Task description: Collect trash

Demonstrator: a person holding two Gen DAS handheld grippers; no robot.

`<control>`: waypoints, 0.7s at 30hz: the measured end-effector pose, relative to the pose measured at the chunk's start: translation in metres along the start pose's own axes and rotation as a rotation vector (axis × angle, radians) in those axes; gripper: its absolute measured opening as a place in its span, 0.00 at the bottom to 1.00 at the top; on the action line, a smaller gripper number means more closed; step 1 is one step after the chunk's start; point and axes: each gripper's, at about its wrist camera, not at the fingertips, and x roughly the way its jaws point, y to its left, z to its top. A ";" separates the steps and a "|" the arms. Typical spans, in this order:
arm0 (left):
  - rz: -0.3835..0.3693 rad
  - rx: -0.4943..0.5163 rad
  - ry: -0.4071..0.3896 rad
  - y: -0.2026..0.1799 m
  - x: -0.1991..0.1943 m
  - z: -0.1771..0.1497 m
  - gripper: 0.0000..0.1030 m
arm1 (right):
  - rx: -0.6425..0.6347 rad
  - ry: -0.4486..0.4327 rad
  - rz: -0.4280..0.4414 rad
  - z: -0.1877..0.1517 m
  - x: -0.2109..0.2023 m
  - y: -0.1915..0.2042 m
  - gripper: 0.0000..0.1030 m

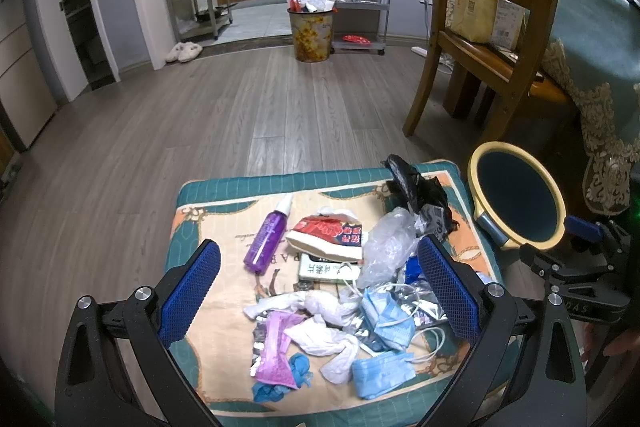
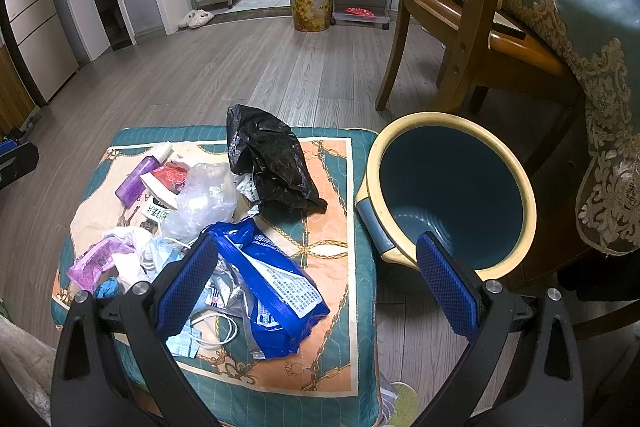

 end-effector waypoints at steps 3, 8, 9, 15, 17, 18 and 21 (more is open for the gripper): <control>0.000 0.000 0.000 0.000 0.000 0.000 0.95 | 0.002 0.001 0.001 -0.001 -0.001 -0.001 0.95; 0.001 0.001 0.001 0.002 -0.001 0.003 0.95 | 0.005 0.002 0.001 0.000 -0.001 -0.003 0.95; -0.001 0.001 0.002 0.001 -0.002 0.003 0.95 | 0.005 0.004 0.001 0.000 -0.001 -0.003 0.95; -0.002 0.003 0.000 0.000 -0.002 0.003 0.95 | 0.001 0.006 -0.005 0.001 -0.001 -0.003 0.95; -0.002 0.004 0.000 0.000 -0.002 0.003 0.95 | 0.000 0.005 -0.006 0.000 -0.001 -0.002 0.94; -0.001 0.004 0.000 0.000 -0.002 0.003 0.95 | 0.000 0.006 -0.007 0.000 -0.001 -0.002 0.94; -0.005 0.001 -0.001 0.000 -0.002 0.003 0.95 | 0.000 0.005 -0.005 0.000 -0.001 -0.002 0.94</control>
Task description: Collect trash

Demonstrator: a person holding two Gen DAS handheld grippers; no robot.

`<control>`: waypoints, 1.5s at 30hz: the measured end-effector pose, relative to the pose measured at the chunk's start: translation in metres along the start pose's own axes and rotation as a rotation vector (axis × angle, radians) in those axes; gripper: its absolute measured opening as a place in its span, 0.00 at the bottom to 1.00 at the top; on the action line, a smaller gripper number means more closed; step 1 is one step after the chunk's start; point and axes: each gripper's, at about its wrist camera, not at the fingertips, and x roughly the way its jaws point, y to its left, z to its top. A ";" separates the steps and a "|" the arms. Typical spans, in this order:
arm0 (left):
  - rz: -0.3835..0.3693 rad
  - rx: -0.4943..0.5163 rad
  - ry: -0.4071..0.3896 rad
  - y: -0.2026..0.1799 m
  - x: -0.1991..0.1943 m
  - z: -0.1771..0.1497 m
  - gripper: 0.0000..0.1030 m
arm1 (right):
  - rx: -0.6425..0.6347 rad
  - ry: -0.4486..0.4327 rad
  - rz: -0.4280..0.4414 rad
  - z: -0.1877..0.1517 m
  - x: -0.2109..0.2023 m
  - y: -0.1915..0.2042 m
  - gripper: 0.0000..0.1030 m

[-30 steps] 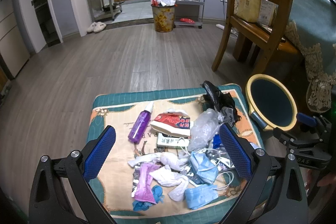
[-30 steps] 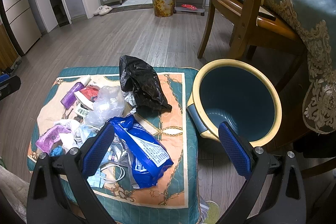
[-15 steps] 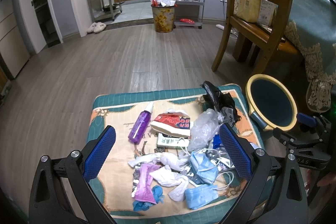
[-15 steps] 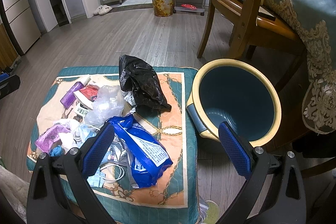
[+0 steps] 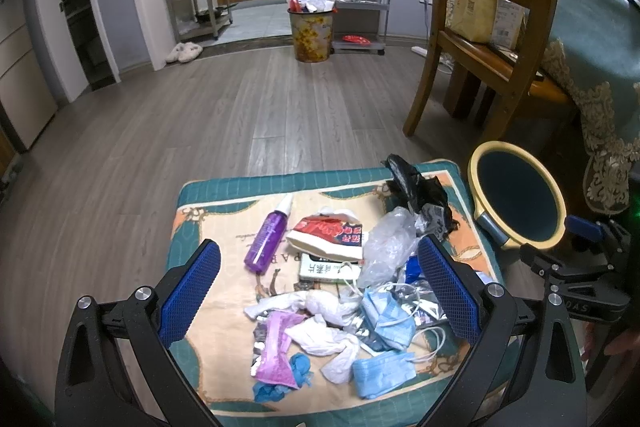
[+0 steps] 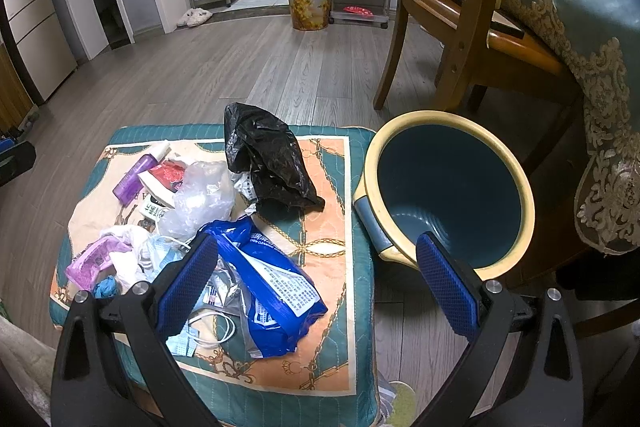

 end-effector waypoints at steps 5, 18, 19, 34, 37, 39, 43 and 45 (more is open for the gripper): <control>0.004 0.002 0.001 -0.001 0.000 0.000 0.95 | 0.001 0.002 -0.001 0.000 0.000 0.000 0.95; -0.006 0.019 -0.044 -0.001 -0.002 0.004 0.95 | -0.002 0.000 0.001 0.000 0.000 0.001 0.95; -0.008 0.018 -0.053 -0.001 -0.001 0.005 0.95 | -0.004 0.000 -0.001 0.001 0.000 0.001 0.95; 0.047 -0.019 -0.122 0.040 0.058 0.054 0.95 | -0.020 -0.039 0.039 0.048 0.040 -0.002 0.94; 0.052 -0.046 -0.078 0.060 0.086 0.054 0.95 | 0.024 -0.022 0.088 0.057 0.058 -0.003 0.94; 0.059 -0.093 -0.046 0.078 0.104 0.048 0.95 | 0.005 -0.031 0.090 0.059 0.072 0.002 0.94; 0.087 -0.105 0.014 0.097 0.137 0.039 0.95 | -0.038 0.007 0.096 0.060 0.096 0.014 0.94; 0.084 -0.085 0.056 0.101 0.157 0.034 0.94 | -0.039 0.018 0.107 0.063 0.104 0.019 0.94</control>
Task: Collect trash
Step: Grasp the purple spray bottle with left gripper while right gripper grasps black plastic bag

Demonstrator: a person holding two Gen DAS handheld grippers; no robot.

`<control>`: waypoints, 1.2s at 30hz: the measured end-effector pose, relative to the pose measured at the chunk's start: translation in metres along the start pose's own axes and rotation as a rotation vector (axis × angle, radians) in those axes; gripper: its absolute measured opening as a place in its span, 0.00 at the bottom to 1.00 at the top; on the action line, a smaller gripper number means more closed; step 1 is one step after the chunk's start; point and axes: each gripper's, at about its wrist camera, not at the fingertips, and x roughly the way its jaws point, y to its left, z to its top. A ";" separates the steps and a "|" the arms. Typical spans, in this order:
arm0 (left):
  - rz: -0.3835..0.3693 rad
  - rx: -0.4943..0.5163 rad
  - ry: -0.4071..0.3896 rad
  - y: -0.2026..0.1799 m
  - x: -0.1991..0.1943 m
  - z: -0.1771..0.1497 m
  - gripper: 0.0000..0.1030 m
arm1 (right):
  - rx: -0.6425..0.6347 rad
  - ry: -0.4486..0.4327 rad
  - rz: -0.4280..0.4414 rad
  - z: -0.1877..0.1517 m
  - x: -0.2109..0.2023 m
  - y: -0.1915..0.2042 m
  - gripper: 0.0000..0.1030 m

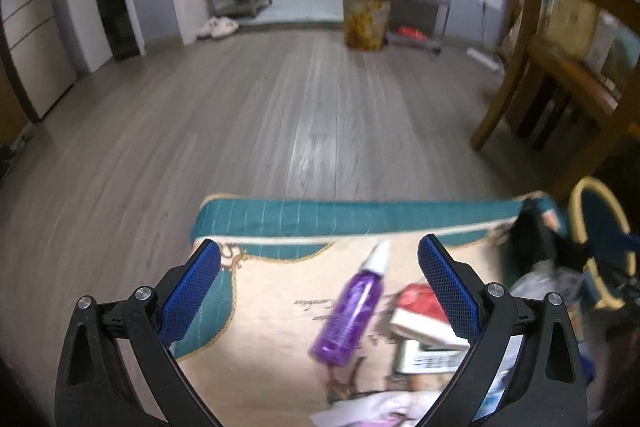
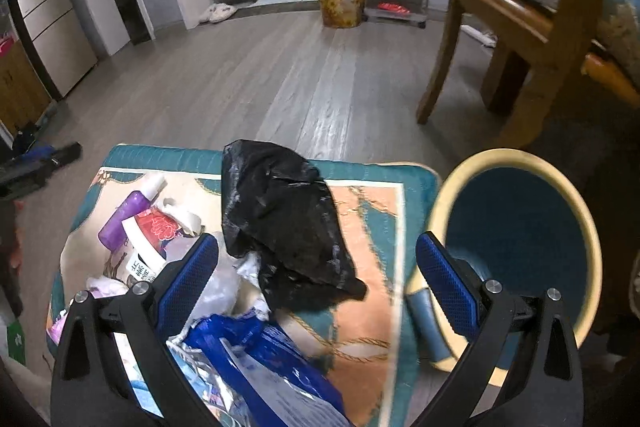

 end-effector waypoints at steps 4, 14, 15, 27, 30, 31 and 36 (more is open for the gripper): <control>-0.041 0.003 0.062 0.002 0.030 -0.010 0.91 | 0.033 -0.001 0.015 0.008 0.013 0.004 0.94; -0.107 0.099 0.150 -0.019 0.071 -0.028 0.69 | -0.036 0.024 0.076 0.008 0.034 0.023 0.68; -0.110 0.110 0.161 -0.021 0.074 -0.031 0.65 | -0.057 0.024 0.083 0.008 0.034 0.027 0.68; -0.090 0.158 0.203 -0.016 0.074 -0.045 0.35 | -0.108 0.060 0.040 0.006 0.038 0.030 0.13; -0.066 0.162 0.198 -0.013 0.070 -0.043 0.35 | -0.082 0.041 0.044 0.007 0.027 0.023 0.12; -0.059 0.156 0.191 -0.011 0.067 -0.041 0.35 | -0.079 0.033 0.042 0.008 0.024 0.020 0.12; -0.047 0.142 0.097 -0.002 0.033 -0.025 0.34 | -0.025 -0.020 0.052 0.016 -0.005 0.004 0.11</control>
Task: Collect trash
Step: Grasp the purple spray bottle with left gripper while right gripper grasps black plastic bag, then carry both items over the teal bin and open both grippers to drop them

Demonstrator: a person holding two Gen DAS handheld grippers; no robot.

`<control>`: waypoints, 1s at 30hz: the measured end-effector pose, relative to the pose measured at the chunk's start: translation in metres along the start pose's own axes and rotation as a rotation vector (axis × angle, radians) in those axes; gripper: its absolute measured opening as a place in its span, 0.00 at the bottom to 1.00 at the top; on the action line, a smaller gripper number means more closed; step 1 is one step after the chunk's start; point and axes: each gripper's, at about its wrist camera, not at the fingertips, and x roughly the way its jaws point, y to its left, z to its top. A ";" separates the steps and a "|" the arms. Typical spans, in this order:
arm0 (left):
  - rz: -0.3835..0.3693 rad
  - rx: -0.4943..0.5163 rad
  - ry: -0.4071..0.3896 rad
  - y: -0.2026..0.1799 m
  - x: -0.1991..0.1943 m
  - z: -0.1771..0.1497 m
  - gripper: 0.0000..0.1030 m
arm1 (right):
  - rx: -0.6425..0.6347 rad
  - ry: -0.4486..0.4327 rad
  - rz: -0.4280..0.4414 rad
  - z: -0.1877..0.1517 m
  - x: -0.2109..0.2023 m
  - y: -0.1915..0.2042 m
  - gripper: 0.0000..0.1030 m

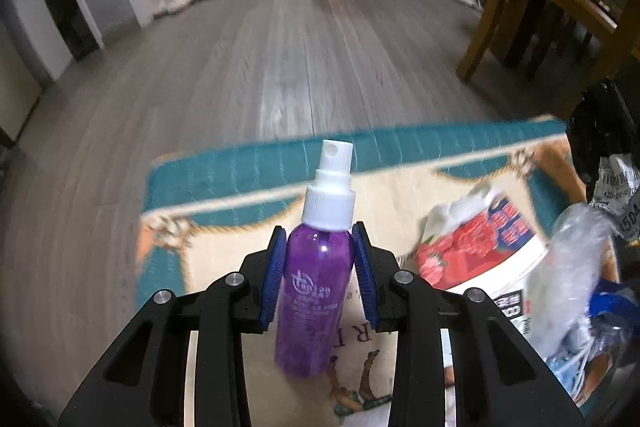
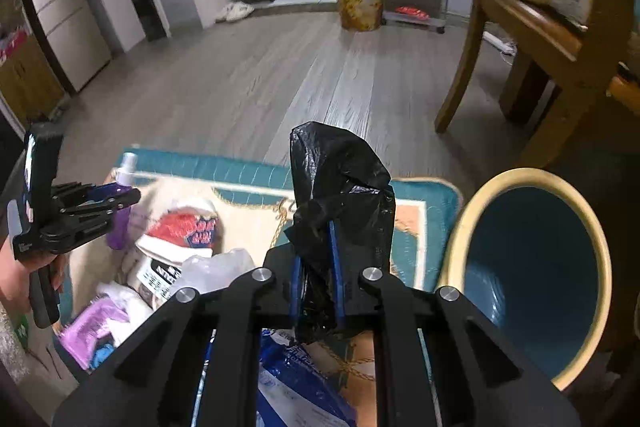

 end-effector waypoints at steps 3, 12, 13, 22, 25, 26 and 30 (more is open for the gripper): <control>-0.008 -0.014 -0.059 0.000 -0.024 0.009 0.33 | 0.026 -0.041 0.012 0.006 -0.019 -0.008 0.11; -0.125 0.031 -0.253 -0.070 -0.095 0.048 0.33 | 0.119 -0.115 0.008 0.014 -0.104 -0.054 0.11; -0.153 0.045 -0.273 -0.085 -0.101 0.052 0.33 | 0.130 -0.115 0.006 0.013 -0.114 -0.062 0.11; -0.362 0.206 -0.305 -0.228 -0.100 0.065 0.30 | 0.298 -0.144 -0.099 -0.015 -0.145 -0.167 0.11; -0.427 0.257 -0.287 -0.272 -0.088 0.064 0.22 | 0.314 -0.090 -0.112 -0.029 -0.123 -0.186 0.11; -0.439 0.274 -0.270 -0.286 -0.081 0.064 0.19 | 0.330 -0.068 -0.107 -0.032 -0.114 -0.194 0.11; -0.439 0.255 -0.181 -0.318 -0.044 0.060 0.18 | 0.349 -0.002 -0.101 -0.042 -0.085 -0.212 0.11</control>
